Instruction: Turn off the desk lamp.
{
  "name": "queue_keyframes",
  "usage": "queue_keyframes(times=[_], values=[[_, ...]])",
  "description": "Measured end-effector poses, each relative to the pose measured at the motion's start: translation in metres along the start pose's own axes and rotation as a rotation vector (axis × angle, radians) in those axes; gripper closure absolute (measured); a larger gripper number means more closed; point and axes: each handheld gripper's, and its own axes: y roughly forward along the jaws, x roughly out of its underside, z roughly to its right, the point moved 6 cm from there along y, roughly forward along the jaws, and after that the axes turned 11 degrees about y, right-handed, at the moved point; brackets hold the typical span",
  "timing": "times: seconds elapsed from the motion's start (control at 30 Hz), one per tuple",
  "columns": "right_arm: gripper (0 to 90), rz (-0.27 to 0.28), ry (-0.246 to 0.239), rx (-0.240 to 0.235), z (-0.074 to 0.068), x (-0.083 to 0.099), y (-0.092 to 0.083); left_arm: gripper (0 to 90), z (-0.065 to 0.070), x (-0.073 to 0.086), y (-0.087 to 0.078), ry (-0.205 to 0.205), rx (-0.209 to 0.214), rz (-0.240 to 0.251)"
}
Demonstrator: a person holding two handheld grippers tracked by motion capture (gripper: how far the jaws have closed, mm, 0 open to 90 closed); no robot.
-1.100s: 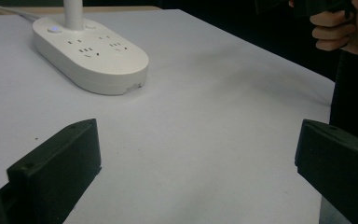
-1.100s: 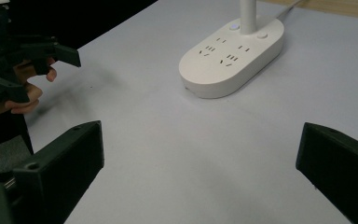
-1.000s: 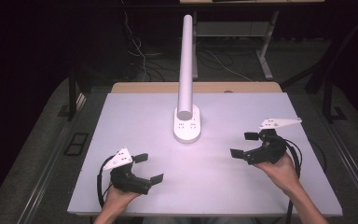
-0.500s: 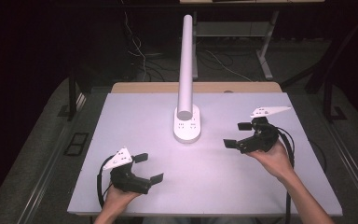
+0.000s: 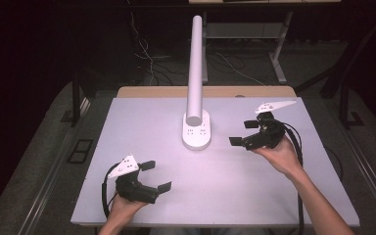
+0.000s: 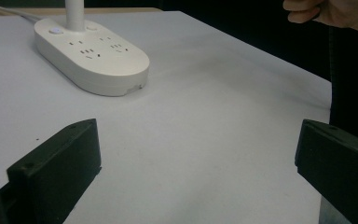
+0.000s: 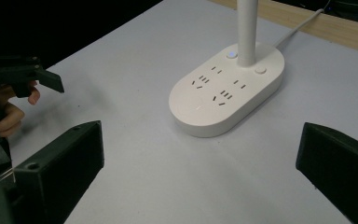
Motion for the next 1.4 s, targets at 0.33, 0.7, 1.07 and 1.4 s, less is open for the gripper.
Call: queue_keyframes(times=[0.33, 0.7, 1.07, 1.4], values=[[0.8, -0.012, -0.011, 0.003, 0.001, -0.021, 0.016, 0.0, -0.001, 0.000, -0.001, 0.003, -0.005, 0.001], [0.8, -0.037, -0.004, 0.006, 0.010, -0.040, 0.042, 0.0, -0.001, 0.000, -0.002, 0.004, -0.005, 0.004], [4.6, -0.057, -0.018, 0.017, 0.022, -0.056, 0.063, 0.0, -0.001, -0.001, -0.002, 0.006, -0.005, 0.004], [18.0, -0.067, 0.001, -0.017, 0.034, -0.065, 0.089, 0.0, -0.004, -0.001, -0.004, 0.010, -0.014, 0.008]])
